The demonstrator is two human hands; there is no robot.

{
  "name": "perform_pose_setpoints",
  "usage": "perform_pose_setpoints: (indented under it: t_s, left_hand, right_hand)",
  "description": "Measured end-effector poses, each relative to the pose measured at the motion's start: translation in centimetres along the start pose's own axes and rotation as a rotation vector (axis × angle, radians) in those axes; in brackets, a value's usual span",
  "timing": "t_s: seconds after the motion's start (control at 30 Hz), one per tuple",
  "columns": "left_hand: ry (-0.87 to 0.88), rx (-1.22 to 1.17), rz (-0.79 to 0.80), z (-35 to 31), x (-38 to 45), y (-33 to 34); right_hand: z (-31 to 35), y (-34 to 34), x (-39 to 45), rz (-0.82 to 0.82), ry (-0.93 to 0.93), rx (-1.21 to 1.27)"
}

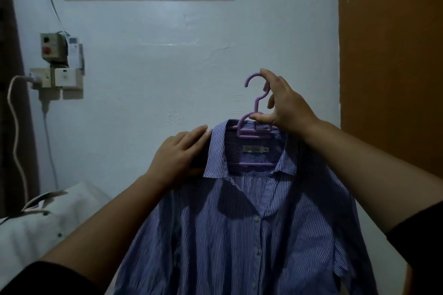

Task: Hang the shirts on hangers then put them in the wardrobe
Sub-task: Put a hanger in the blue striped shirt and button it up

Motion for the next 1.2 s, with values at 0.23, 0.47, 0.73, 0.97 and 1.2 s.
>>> perform_pose_setpoints:
  t_s: [0.23, 0.47, 0.73, 0.97, 1.2]
  left_hand:
    - [-0.037, 0.028, -0.076, 1.2, 1.0, -1.4]
    - [0.05, -0.175, 0.063, 2.7, 1.2, -3.0]
    - [-0.017, -0.017, 0.191, 1.6, 2.6, -1.7]
    - [-0.03, 0.107, 0.108, 1.6, 2.9, -1.7]
    - [-0.066, 0.142, 0.084, 1.9, 2.8, -1.4]
  right_hand:
    - [0.5, -0.4, 1.1, -0.034, 0.002, 0.055]
    - [0.1, -0.5, 2.3, -0.015, 0.029, 0.101]
    - [0.5, 0.8, 2.6, 0.015, 0.029, 0.089]
    - [0.5, 0.7, 2.9, 0.016, 0.02, 0.078]
    - [1.4, 1.0, 3.0, 0.013, 0.004, 0.1]
Point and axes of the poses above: each hand's wrist, its own x-axis towards the middle knuckle, its own y-axis out of the palm, z = x × y, the point moved 7 cm from there along x, towards the middle knuckle, and after that the axes turned 11 degrees about z, right-handed, at the moved point
